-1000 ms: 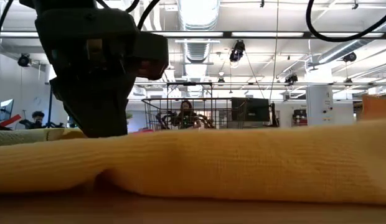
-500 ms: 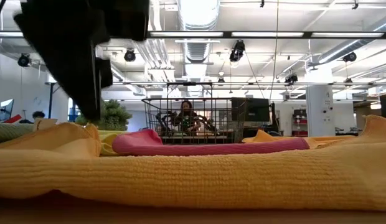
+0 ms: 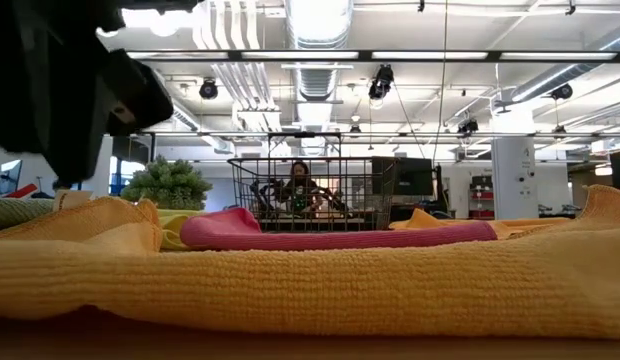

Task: Fold microfiber towels
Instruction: Fold the bottom orange microfiber towel

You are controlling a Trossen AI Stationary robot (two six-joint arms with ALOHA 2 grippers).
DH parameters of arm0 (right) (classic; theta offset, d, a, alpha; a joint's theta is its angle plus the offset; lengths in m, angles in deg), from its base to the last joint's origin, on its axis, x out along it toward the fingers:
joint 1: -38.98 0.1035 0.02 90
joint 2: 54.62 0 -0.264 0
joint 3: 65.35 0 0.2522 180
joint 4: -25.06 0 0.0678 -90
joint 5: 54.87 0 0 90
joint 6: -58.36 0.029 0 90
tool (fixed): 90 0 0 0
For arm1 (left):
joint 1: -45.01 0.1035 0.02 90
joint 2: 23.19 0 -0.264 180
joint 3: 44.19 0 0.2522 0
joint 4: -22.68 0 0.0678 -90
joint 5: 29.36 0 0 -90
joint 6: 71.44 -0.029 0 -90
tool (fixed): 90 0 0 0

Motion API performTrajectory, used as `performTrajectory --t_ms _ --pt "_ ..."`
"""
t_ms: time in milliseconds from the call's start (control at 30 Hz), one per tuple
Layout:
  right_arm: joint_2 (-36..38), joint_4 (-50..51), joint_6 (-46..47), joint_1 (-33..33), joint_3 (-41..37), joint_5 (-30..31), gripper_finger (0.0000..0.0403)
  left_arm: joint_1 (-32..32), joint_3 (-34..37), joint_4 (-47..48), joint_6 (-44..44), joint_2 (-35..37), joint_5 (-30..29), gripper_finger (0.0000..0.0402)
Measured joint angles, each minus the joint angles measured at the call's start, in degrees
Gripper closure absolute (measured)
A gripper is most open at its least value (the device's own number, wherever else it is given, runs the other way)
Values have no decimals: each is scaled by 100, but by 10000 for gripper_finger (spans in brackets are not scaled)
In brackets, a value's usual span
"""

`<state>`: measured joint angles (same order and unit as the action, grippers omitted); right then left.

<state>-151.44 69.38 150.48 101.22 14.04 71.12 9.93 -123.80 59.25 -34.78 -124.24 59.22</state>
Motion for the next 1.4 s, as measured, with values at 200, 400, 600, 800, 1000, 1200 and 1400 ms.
performTrajectory --t_ms 200,400,600,800,1000,1200,1400 --pt "-321 45 191 -41 180 -1 275 -39 -2 17 -573 -176 197 307" --pt "-443 126 -473 -37 376 -42 262 -102 -13 20 -687 -256 242 307" --pt "-513 699 -182 -66 360 -293 269 -126 -10 15 -747 -528 222 307" --pt "-513 883 -154 -109 331 -224 273 -128 -10 20 -728 -575 89 307" --pt "-643 859 -162 -275 251 -134 276 -128 -10 15 -731 -621 -64 307" --pt "-823 605 -44 -328 332 -142 282 -128 -13 13 -706 -669 -75 307" --pt "-1029 724 345 -382 326 -197 283 -123 -13 16 -700 -671 -77 307"
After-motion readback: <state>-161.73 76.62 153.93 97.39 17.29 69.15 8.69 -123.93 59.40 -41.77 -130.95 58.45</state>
